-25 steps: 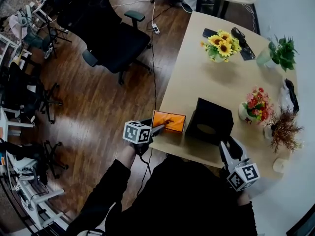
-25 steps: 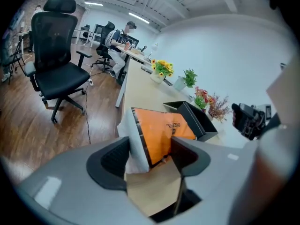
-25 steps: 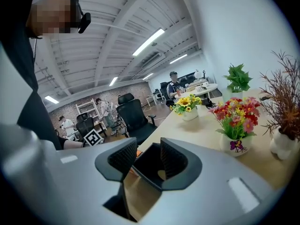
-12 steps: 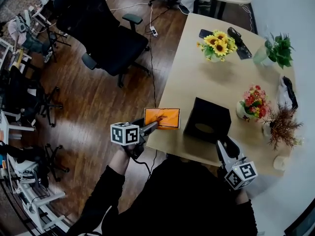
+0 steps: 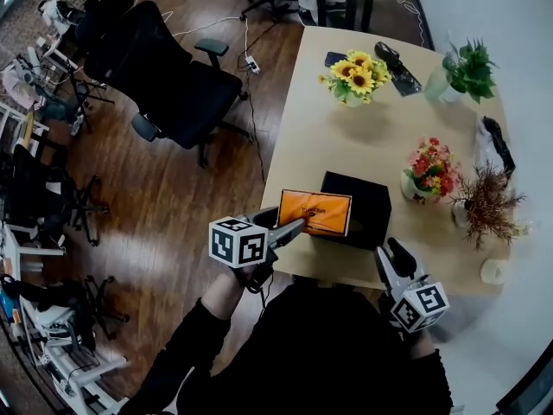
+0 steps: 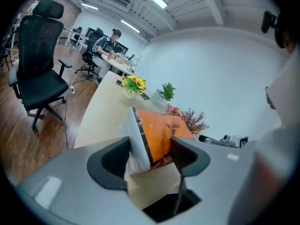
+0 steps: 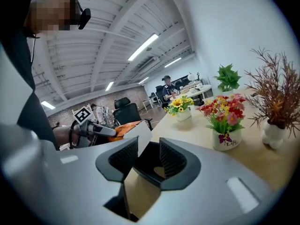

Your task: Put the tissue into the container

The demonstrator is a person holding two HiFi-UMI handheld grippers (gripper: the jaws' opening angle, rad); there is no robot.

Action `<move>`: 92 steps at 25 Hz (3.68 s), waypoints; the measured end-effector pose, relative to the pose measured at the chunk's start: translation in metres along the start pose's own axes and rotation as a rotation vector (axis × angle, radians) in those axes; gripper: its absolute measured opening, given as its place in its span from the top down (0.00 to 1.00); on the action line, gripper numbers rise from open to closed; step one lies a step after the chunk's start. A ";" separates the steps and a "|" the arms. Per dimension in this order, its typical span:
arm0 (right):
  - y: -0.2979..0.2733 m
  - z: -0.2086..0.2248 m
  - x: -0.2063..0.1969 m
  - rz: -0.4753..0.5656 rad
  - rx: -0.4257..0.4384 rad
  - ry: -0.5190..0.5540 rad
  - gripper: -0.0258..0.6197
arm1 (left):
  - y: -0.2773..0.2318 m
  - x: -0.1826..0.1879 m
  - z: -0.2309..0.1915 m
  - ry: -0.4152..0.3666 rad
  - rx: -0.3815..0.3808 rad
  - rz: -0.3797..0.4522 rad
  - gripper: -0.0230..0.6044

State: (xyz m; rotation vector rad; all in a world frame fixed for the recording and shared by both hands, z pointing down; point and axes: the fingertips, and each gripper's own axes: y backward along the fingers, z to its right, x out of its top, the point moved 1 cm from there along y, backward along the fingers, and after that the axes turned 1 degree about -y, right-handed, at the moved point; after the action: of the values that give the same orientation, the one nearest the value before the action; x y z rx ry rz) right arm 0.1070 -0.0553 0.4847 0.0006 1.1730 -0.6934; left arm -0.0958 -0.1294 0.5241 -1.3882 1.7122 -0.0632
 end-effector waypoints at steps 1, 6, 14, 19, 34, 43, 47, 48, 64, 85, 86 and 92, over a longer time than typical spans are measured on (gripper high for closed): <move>0.003 0.003 -0.001 0.003 -0.009 -0.006 0.74 | -0.008 -0.001 0.006 -0.008 -0.005 -0.010 0.55; 0.019 0.015 -0.004 0.027 -0.049 -0.030 0.74 | -0.047 -0.008 0.025 -0.041 -0.017 -0.070 0.55; 0.036 0.035 -0.011 0.044 -0.091 -0.062 0.74 | -0.084 -0.023 0.036 -0.080 0.021 -0.121 0.55; 0.039 0.039 -0.012 0.047 -0.097 -0.070 0.75 | -0.096 -0.032 0.038 -0.121 0.041 -0.129 0.55; 0.037 0.040 -0.011 0.038 -0.082 -0.073 0.75 | -0.125 -0.057 0.034 -0.286 0.169 -0.260 0.55; 0.037 0.046 -0.015 0.039 -0.089 -0.086 0.75 | -0.131 -0.061 0.033 -0.393 0.236 -0.300 0.52; 0.038 0.048 -0.015 0.040 -0.094 -0.094 0.75 | -0.126 -0.059 0.028 -0.405 0.278 -0.273 0.49; 0.038 0.049 -0.016 0.040 -0.094 -0.094 0.75 | -0.124 -0.058 0.026 -0.386 0.282 -0.266 0.48; 0.021 0.038 0.005 0.063 -0.044 -0.054 0.78 | -0.059 -0.030 0.081 -0.125 -0.051 -0.002 0.48; 0.001 0.024 0.012 0.046 -0.024 -0.011 0.80 | -0.036 -0.019 0.076 -0.017 -0.104 0.140 0.52; 0.001 0.025 0.011 0.045 -0.028 -0.005 0.80 | -0.037 -0.020 0.076 -0.017 -0.102 0.135 0.52; 0.002 0.020 0.007 0.025 -0.011 0.037 0.83 | -0.042 -0.025 0.076 -0.003 -0.099 0.121 0.53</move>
State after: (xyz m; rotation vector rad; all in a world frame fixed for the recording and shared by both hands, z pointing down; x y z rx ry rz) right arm 0.1263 -0.0644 0.4869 0.0185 1.2104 -0.6675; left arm -0.0158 -0.0888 0.5172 -1.3524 1.8138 0.0927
